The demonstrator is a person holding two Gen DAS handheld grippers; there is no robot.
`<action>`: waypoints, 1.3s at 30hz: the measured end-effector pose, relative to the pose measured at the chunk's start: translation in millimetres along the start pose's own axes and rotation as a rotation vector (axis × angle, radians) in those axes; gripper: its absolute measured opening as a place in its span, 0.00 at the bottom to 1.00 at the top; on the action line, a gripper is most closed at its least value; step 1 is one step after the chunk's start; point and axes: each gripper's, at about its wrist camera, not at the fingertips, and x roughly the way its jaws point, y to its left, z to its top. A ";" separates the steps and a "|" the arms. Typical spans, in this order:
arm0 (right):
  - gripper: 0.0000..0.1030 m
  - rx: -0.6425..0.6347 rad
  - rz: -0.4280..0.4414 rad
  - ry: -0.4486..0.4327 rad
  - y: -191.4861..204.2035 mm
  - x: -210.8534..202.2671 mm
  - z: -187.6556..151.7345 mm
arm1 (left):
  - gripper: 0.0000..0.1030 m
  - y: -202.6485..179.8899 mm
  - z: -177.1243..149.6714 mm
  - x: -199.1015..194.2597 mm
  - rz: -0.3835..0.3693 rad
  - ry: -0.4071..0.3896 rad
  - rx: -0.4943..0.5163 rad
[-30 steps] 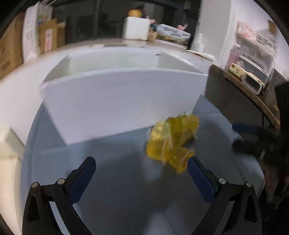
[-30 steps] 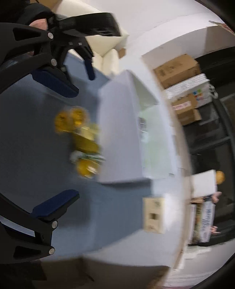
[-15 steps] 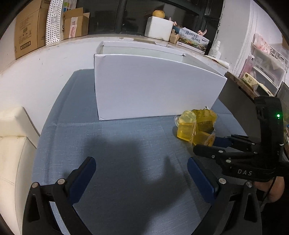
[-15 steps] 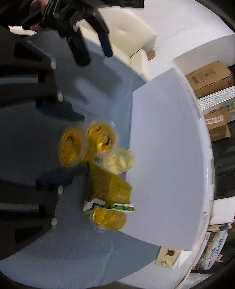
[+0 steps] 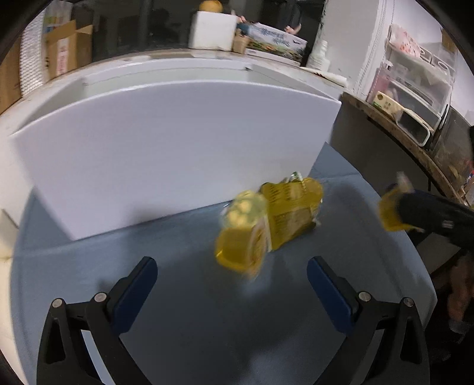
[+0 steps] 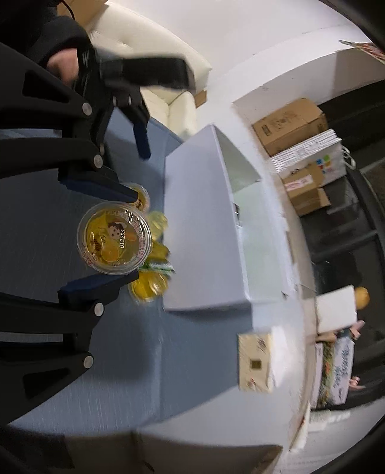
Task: Organize snacks
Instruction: 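Grasp a cartoon-label cup with the right tool while the left grasps a yellow jelly cup, then lower both jelly cups into the white box and open both tools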
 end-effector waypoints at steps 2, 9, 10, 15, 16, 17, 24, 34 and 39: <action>0.48 0.008 0.004 -0.013 -4.1 -10.5 1.9 | 1.00 -2.9 5.6 12.7 -0.004 0.015 0.006; 0.48 0.012 0.006 -0.030 4.5 -7.8 6.5 | 0.35 8.5 9.0 21.3 -0.009 0.032 -0.020; 0.48 0.013 0.013 -0.029 5.7 -4.8 7.5 | 0.34 10.6 8.0 19.9 -0.011 0.030 -0.024; 0.48 -0.015 0.045 -0.035 17.4 4.1 22.8 | 0.34 14.2 -1.5 -0.9 -0.042 -0.003 -0.028; 0.48 -0.028 0.050 -0.036 21.2 7.4 29.4 | 0.34 13.7 -3.4 -7.3 -0.045 -0.015 -0.029; 0.48 -0.040 0.053 -0.038 24.4 9.4 34.5 | 0.34 13.2 -5.6 -14.2 -0.050 -0.023 -0.032; 0.48 -0.128 0.090 -0.058 50.4 42.7 111.4 | 0.34 4.7 -26.5 -65.3 -0.073 -0.079 -0.050; 0.87 -0.133 -0.020 0.084 49.0 140.9 170.0 | 0.34 25.2 -36.3 -108.9 -0.040 -0.157 -0.091; 0.89 -0.124 -0.049 0.070 41.1 140.1 161.6 | 0.34 32.0 -21.2 -114.4 -0.036 -0.185 -0.080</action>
